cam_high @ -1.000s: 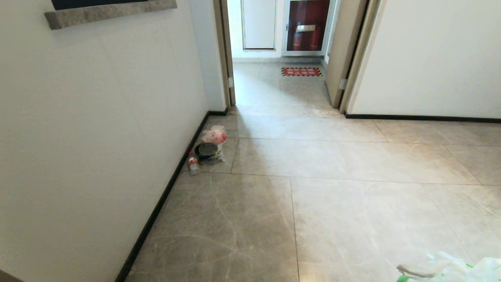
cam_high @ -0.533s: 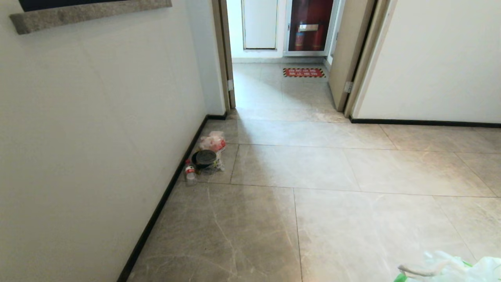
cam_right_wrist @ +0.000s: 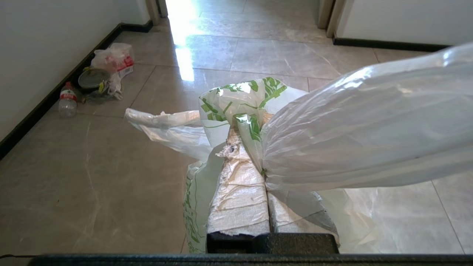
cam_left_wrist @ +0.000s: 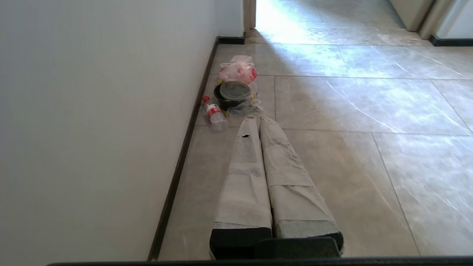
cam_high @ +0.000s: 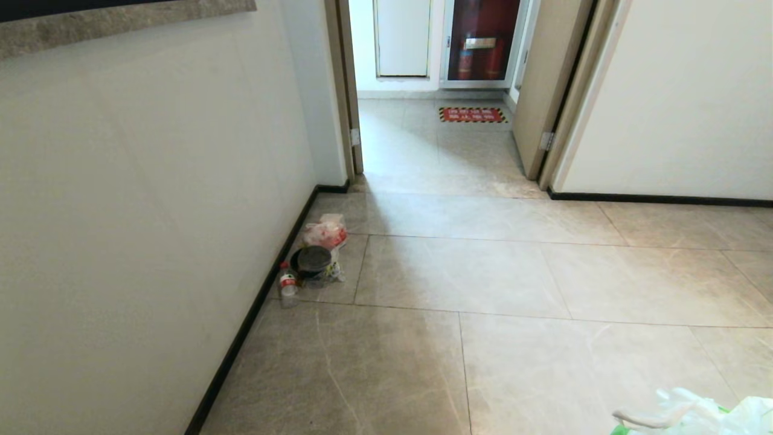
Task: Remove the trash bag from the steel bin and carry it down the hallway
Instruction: Put the trash bag at the door
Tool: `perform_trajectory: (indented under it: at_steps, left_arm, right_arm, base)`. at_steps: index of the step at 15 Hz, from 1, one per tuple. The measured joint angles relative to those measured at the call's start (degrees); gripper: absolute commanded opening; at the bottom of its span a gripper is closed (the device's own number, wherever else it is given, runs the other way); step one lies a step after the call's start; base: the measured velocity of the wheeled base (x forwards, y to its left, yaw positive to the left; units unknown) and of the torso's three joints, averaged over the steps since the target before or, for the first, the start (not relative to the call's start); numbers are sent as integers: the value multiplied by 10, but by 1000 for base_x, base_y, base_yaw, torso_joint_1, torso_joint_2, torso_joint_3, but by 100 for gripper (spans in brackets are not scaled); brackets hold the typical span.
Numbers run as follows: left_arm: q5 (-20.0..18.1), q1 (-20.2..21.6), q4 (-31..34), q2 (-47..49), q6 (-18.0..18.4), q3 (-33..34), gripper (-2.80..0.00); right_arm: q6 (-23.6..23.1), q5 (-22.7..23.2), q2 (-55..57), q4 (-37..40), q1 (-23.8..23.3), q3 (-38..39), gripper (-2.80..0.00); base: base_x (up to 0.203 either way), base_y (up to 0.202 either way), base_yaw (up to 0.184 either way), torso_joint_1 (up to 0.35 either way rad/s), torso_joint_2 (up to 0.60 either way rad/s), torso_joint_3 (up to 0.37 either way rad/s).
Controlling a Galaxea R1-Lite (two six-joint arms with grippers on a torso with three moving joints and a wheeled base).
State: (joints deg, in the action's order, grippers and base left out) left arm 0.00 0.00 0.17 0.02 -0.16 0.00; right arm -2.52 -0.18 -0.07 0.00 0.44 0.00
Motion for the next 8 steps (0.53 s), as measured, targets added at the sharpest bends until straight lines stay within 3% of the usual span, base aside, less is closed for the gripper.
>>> perform_trajectory:
  at_steps: [8]
  left_arm:
    - [0,1,-1,0,0,0,-280]
  right_arm:
    - [0,0,0,0,0,0,-280]
  base:
    - [188,0,0,2,2,3]
